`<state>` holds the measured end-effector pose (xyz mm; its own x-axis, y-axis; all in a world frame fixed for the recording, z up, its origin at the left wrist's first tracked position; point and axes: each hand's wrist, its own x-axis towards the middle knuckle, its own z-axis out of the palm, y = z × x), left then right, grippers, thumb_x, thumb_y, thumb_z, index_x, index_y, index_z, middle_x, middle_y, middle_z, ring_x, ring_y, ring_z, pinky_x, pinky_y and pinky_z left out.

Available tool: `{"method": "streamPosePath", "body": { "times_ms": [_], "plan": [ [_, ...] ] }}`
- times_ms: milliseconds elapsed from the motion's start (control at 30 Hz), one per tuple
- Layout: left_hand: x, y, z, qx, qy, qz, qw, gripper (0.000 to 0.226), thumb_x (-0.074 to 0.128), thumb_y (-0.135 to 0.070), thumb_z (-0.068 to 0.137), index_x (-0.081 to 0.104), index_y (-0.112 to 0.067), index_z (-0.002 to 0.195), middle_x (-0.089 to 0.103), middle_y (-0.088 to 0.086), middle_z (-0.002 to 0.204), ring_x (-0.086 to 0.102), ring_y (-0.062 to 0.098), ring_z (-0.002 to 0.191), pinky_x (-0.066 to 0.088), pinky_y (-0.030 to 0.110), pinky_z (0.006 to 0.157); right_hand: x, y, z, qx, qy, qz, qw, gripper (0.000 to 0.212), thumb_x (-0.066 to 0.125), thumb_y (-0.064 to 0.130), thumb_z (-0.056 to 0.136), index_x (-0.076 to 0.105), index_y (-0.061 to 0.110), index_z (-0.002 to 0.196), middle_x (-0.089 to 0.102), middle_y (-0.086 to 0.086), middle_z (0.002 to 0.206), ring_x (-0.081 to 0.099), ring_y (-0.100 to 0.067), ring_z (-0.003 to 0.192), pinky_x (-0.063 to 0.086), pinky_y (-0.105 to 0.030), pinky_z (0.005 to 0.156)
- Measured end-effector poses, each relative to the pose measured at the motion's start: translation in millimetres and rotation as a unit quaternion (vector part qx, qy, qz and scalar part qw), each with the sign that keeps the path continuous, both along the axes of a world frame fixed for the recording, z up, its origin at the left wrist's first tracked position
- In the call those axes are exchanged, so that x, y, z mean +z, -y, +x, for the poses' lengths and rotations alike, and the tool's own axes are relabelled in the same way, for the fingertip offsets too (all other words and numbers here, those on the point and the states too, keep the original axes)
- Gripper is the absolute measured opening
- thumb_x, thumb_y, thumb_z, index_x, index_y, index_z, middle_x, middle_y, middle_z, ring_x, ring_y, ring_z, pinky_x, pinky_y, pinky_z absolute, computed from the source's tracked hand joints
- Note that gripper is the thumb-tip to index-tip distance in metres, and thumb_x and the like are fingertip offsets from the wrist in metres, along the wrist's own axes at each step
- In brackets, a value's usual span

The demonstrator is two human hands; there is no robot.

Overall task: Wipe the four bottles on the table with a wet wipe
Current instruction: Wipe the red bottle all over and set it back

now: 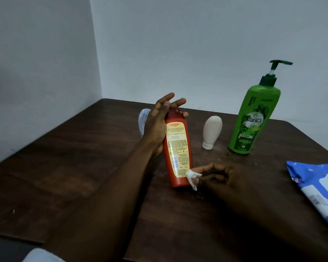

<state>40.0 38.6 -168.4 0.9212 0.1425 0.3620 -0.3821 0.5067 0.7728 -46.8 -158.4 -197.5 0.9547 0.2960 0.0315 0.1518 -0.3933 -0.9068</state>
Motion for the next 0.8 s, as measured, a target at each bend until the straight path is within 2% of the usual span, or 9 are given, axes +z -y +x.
{"method": "streamPosePath", "body": {
  "times_ms": [100,167,267,433,567,700,800],
  "plan": [
    [-0.7,1.6,0.1,-0.017,-0.010,-0.019,1.000,0.032,0.043,-0.016,0.106,0.048,-0.007,0.137,0.072,0.008,0.106,0.067,0.025,0.080,0.059,0.043,0.073,-1.3,1.9,-5.4,-0.006,-0.018,0.000,1.000,0.013,0.079,0.019,0.082,0.077,0.028,0.092,0.079,0.009,0.089,0.072,0.002,0.077,0.051,-0.011,0.062],
    [-1.0,2.5,-0.4,-0.031,-0.021,-0.038,0.999,0.034,0.044,-0.017,0.106,0.048,-0.007,0.138,0.071,0.008,0.102,0.066,0.025,0.081,0.060,0.048,0.075,0.1,1.5,-6.3,-0.015,-0.005,0.017,1.000,0.016,0.079,0.019,0.081,0.077,0.030,0.092,0.079,0.010,0.088,0.074,-0.002,0.082,0.056,-0.019,0.072],
    [2.7,5.1,-3.6,-0.047,-0.029,-0.066,0.996,0.035,0.044,-0.017,0.106,0.047,-0.006,0.139,0.069,0.008,0.098,0.066,0.025,0.081,0.062,0.046,0.071,10.6,-2.7,-3.6,-0.040,0.054,0.035,0.997,0.018,0.078,0.022,0.081,0.076,0.035,0.093,0.078,0.017,0.093,0.073,0.001,0.089,0.057,-0.027,0.081],
    [9.1,10.8,-5.7,-0.069,-0.071,-0.152,0.984,0.028,0.050,-0.016,0.103,0.055,-0.010,0.129,0.067,0.006,0.091,0.067,0.023,0.075,0.061,0.042,0.069,29.6,-10.4,-0.8,-0.072,0.108,0.139,0.982,0.020,0.076,0.018,0.085,0.077,0.024,0.104,0.079,0.008,0.095,0.075,-0.010,0.090,0.061,-0.034,0.079],
    [13.9,11.2,-5.9,-0.071,-0.110,-0.211,0.969,0.019,0.052,-0.015,0.102,0.061,-0.011,0.118,0.066,0.006,0.081,0.068,0.023,0.068,0.061,0.041,0.066,36.5,-8.0,-24.8,-0.069,0.131,0.206,0.967,0.022,0.074,0.021,0.074,0.075,0.025,0.095,0.078,0.015,0.088,0.074,-0.003,0.086,0.057,-0.015,0.067],
    [13.5,18.0,-6.3,-0.060,-0.181,-0.234,0.953,0.016,0.048,-0.013,0.103,0.059,-0.010,0.114,0.062,0.007,0.077,0.064,0.024,0.066,0.063,0.042,0.065,37.0,-1.9,-43.0,-0.105,0.184,0.226,0.951,0.028,0.074,0.021,0.071,0.076,0.019,0.099,0.079,0.011,0.093,0.074,-0.005,0.088,0.056,-0.013,0.070],
    [10.8,22.7,-7.4,-0.036,-0.235,-0.250,0.939,0.017,0.046,-0.009,0.102,0.058,-0.010,0.113,0.061,0.009,0.077,0.063,0.026,0.069,0.060,0.043,0.062,38.5,-7.4,-50.0,-0.141,0.238,0.201,0.940,0.024,0.077,0.010,0.076,0.076,0.017,0.099,0.077,0.018,0.092,0.072,0.005,0.084,0.052,-0.006,0.069]
  ]
}}
